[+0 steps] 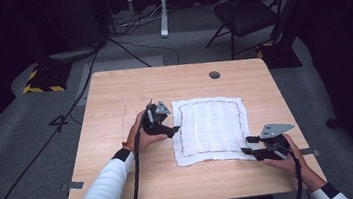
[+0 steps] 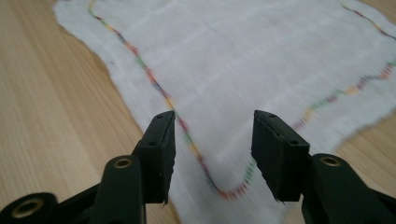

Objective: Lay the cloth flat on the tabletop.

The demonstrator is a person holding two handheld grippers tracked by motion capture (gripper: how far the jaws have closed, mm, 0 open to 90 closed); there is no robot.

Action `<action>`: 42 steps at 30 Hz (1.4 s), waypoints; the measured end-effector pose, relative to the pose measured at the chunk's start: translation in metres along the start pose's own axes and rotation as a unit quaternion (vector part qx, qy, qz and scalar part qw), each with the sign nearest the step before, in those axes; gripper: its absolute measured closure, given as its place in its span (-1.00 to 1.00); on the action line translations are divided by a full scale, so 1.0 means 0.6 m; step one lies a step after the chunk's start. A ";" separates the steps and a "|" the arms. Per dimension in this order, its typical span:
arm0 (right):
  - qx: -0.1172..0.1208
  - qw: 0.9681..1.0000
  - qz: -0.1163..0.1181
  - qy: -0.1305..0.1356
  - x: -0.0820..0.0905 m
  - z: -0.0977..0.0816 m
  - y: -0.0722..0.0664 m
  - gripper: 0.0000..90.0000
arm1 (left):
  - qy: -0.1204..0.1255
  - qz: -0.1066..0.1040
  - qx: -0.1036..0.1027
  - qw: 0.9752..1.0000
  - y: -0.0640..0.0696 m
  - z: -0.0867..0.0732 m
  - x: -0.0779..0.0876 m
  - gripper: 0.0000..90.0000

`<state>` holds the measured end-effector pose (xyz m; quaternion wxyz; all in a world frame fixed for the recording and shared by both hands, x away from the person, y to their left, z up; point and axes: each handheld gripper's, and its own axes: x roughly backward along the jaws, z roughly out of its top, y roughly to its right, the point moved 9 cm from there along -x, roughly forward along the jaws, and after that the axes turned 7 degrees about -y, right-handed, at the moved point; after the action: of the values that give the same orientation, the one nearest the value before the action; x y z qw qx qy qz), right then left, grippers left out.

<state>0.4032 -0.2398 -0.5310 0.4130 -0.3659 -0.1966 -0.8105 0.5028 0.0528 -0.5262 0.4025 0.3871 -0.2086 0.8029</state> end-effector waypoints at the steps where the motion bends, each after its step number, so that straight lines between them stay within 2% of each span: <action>1: 0.009 1.000 0.008 0.002 -0.008 0.011 -0.014 0.12 | 0.000 0.005 0.004 1.000 -0.005 -0.001 0.000 -0.52; 4: 0.038 0.999 0.023 -0.001 -0.032 0.036 -0.047 0.12 | 0.003 0.020 0.021 1.000 -0.031 0.007 -0.013 -0.51; 7: 0.066 0.997 0.047 -0.001 -0.062 0.067 -0.090 0.14 | 0.001 0.029 0.036 0.999 -0.054 0.018 -0.032 -0.50; 11: 0.108 0.991 0.082 0.004 -0.101 0.114 -0.153 0.15 | -0.007 0.036 0.053 0.998 -0.078 0.038 -0.059 -0.48; 12: 0.112 0.990 0.087 0.006 -0.107 0.122 -0.162 0.16 | -0.007 0.043 0.058 0.997 -0.085 0.043 -0.067 -0.48; 13: 0.118 0.988 0.097 0.006 -0.117 0.132 -0.177 0.16 | -0.008 0.042 0.066 0.997 -0.089 0.047 -0.072 -0.48; 17: 0.138 0.984 0.111 0.006 -0.146 0.157 -0.214 0.17 | -0.004 0.045 0.088 0.995 -0.105 0.059 -0.093 -0.48; 20: 0.155 0.982 0.111 0.000 -0.168 0.168 -0.234 0.18 | -0.016 0.048 0.098 0.994 -0.115 0.062 -0.108 -0.48; 21: 0.155 0.981 0.114 -0.003 -0.175 0.170 -0.237 0.18 | -0.016 0.049 0.103 0.993 -0.118 0.064 -0.112 -0.48; 23: 0.152 0.983 0.105 -0.007 -0.189 0.175 -0.238 0.20 | -0.014 0.050 0.117 0.992 -0.126 0.068 -0.118 -0.49; 27: 0.141 0.986 0.087 -0.014 -0.207 0.179 -0.227 0.23 | -0.015 0.056 0.128 0.990 -0.135 0.074 -0.126 -0.49; 29: 0.129 0.988 0.089 -0.013 -0.213 0.181 -0.223 0.25 | -0.018 0.056 0.130 0.990 -0.136 0.075 -0.131 -0.49; 32: 0.130 0.988 0.081 -0.014 -0.216 0.185 -0.222 0.28 | -0.022 0.056 0.139 0.988 -0.138 0.074 -0.140 -0.49; 36: 0.122 0.989 0.082 -0.017 -0.217 0.187 -0.219 0.49 | -0.011 0.059 0.153 0.986 -0.144 0.079 -0.145 -0.52; 38: 0.121 0.990 0.076 -0.017 -0.217 0.187 -0.215 0.60 | -0.014 0.071 0.145 0.987 -0.144 0.080 -0.148 -0.52; 40: 0.122 0.990 0.069 -0.019 -0.217 0.187 -0.214 0.68 | -0.009 0.071 0.142 0.987 -0.142 0.079 -0.147 -0.49; 42: 0.130 0.989 0.064 -0.020 -0.216 0.187 -0.214 0.76 | -0.005 0.064 0.136 0.989 -0.138 0.079 -0.145 -0.39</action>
<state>0.3977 -0.0274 -0.5576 0.5040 -0.3371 -0.2847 -0.7425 0.6238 0.0289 -0.5638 0.2932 0.4277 -0.1240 0.8460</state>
